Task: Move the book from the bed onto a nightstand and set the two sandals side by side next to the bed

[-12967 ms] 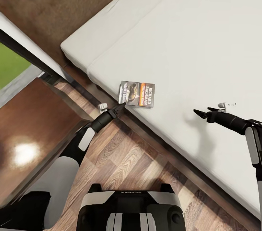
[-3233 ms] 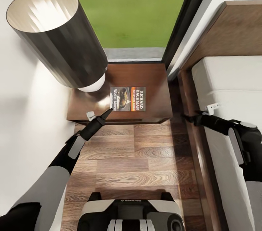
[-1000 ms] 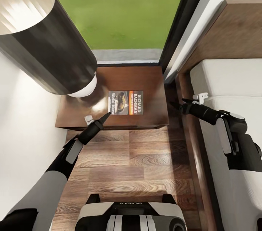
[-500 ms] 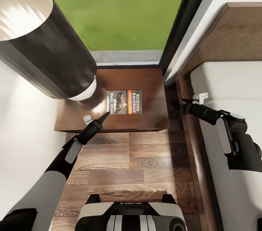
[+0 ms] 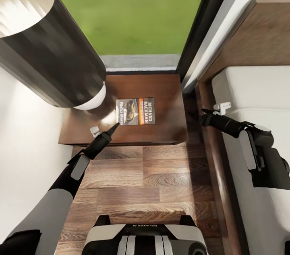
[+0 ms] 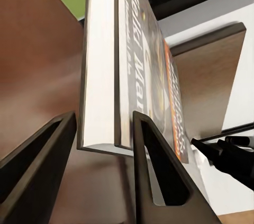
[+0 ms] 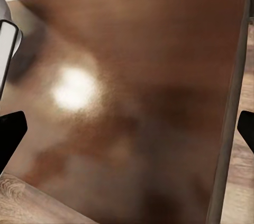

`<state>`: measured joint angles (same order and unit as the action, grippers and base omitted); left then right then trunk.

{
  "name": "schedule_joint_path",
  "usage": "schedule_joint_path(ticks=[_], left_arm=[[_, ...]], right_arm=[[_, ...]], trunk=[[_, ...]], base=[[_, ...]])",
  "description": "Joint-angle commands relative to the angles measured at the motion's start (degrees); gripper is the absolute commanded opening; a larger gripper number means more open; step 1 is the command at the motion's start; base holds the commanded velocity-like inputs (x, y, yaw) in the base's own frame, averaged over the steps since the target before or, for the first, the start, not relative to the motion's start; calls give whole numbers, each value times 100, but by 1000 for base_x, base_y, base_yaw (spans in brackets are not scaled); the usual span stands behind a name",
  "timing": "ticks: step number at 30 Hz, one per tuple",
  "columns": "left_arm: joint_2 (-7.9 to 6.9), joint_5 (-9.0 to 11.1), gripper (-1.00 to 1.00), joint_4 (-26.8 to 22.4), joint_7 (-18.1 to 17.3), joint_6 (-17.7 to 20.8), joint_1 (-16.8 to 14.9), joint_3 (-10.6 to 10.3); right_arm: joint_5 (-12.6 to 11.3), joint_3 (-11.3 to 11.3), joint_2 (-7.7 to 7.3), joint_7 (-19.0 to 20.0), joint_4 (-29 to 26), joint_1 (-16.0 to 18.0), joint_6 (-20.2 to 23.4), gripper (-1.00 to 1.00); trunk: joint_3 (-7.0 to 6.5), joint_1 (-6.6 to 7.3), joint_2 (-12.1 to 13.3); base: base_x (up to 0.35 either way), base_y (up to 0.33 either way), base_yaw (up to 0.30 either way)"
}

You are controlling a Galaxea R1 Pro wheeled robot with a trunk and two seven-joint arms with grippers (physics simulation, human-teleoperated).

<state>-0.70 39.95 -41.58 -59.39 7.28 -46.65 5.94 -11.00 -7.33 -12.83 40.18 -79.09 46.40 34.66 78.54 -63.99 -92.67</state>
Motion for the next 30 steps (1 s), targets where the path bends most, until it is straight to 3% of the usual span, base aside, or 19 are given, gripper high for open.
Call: schedule_joint_path(ticks=[1, 7, 12, 20, 30], left_arm=[[0, 40, -100, 1, -23, 62, -2, 2], [0, 40, -100, 1, -21, 63, -2, 3], [7, 40, -100, -1, -21, 63, -2, 3], [9, 40, -100, -7, -13, 63, -2, 3], [17, 40, -100, -28, 300, 63, -2, 11]], right_arm=[[-33, -5, 0, 7, -1, 2, 40, 100], [-33, -5, 0, 7, -1, 1, 40, 100], [-33, -5, 0, 7, -1, 1, 40, 100], [-32, -5, 0, 7, -1, 1, 40, 100], [-33, -5, 0, 7, -1, 1, 32, 100]], trunk=[[21, -22, -43], [128, -154, -284], [128, -154, -284], [272, -330, -604], [272, -330, -604]], base=[[0, 0, 0], [0, 0, 0], [0, 0, 0], [0, 0, 0], [0, 0, 0]])
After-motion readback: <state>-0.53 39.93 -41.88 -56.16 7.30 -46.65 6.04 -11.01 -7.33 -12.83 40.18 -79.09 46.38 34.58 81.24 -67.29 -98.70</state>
